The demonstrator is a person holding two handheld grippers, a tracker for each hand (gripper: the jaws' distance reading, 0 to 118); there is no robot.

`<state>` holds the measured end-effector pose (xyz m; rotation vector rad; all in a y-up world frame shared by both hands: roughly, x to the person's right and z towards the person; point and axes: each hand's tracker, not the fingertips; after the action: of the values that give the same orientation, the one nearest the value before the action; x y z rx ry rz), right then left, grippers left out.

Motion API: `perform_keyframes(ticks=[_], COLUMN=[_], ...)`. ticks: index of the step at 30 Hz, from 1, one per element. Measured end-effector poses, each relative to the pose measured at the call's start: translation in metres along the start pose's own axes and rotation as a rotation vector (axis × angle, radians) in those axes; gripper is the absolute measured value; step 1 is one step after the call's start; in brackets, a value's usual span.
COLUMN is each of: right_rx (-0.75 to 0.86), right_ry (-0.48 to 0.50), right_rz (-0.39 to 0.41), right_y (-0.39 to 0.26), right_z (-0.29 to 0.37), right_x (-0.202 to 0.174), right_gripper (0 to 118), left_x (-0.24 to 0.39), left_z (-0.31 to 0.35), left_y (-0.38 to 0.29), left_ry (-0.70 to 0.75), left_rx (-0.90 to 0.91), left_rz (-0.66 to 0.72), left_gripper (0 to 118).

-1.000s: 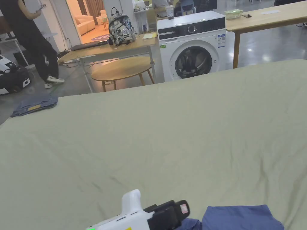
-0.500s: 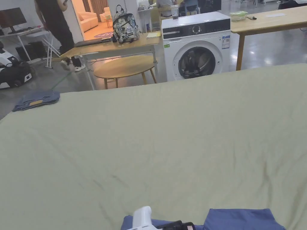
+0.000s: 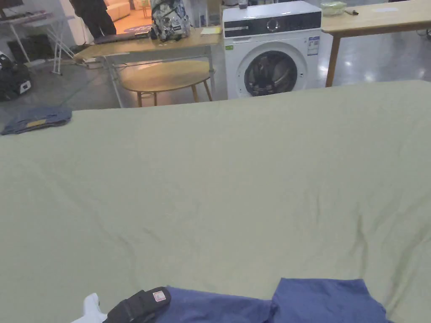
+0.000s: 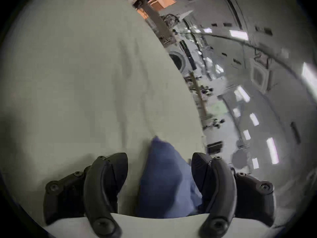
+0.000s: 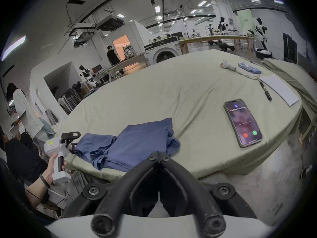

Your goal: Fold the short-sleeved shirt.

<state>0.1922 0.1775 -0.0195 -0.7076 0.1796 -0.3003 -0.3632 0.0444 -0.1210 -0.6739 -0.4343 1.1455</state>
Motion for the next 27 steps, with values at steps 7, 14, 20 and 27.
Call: perform_keyframes(ticks=[7, 14, 20, 27], right_rx=[-0.005, -0.028, -0.063, -0.047], right_ry=[-0.055, -0.046, -0.003, 0.024], right_rz=[-0.037, -0.062, -0.075, -0.083], right_y=[-0.005, -0.019, -0.028, -0.028], right_z=[0.011, 0.009, -0.004, 0.0], right_x=[0.011, 0.014, 0.012, 0.008], right_gripper=[0, 0, 0, 0], left_x=[-0.006, 0.071, 0.191, 0.185], left_z=[-0.016, 0.042, 0.002, -0.129], left_y=[-0.007, 0.016, -0.033, -0.106], left_ry=[0.024, 0.031, 0.285, 0.394], left_rx=[0.032, 0.168, 0.016, -0.273], left_rz=[0.096, -0.156, -0.691, -0.851], left_gripper=[9, 9, 9, 15])
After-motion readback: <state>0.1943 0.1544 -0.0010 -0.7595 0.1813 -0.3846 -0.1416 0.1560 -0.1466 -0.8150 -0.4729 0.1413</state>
